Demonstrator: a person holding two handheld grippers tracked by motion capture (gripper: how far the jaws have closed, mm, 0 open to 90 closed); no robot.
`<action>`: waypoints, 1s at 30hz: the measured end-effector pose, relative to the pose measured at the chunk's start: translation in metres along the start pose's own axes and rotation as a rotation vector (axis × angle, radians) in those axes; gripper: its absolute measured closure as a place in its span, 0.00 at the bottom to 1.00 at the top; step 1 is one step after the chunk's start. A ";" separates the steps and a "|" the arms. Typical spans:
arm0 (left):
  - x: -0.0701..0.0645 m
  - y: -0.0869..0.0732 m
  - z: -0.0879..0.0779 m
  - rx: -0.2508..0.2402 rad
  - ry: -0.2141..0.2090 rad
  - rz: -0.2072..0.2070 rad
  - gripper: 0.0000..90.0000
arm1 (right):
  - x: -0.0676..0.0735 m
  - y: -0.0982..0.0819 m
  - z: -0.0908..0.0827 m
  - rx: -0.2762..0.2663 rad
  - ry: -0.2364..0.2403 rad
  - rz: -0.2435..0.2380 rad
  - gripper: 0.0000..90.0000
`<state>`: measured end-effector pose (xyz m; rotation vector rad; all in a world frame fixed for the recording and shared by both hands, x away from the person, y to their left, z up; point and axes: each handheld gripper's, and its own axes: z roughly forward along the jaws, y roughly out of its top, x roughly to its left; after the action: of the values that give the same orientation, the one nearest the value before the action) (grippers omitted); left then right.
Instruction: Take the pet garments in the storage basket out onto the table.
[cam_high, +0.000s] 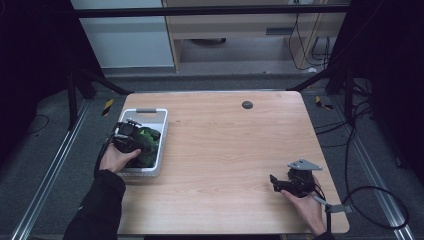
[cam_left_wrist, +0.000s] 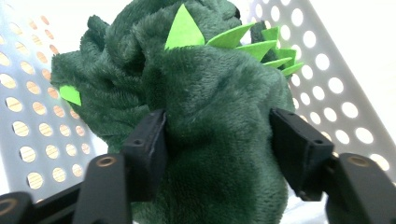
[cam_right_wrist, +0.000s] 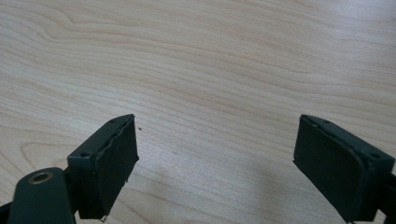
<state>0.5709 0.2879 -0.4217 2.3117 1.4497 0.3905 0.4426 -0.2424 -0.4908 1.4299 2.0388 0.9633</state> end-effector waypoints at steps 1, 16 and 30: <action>0.000 0.000 0.000 0.001 -0.002 -0.002 0.48 | 0.000 0.000 0.000 0.000 0.000 -0.001 0.15; 0.000 -0.001 -0.002 -0.004 0.004 -0.018 0.79 | 0.000 -0.001 0.000 0.007 0.001 0.003 0.15; 0.005 -0.003 -0.031 -0.077 -0.008 -0.029 0.83 | 0.000 -0.002 0.001 0.007 -0.002 -0.002 0.15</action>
<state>0.5580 0.2990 -0.3957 2.2272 1.4375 0.4208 0.4422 -0.2429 -0.4927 1.4322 2.0437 0.9543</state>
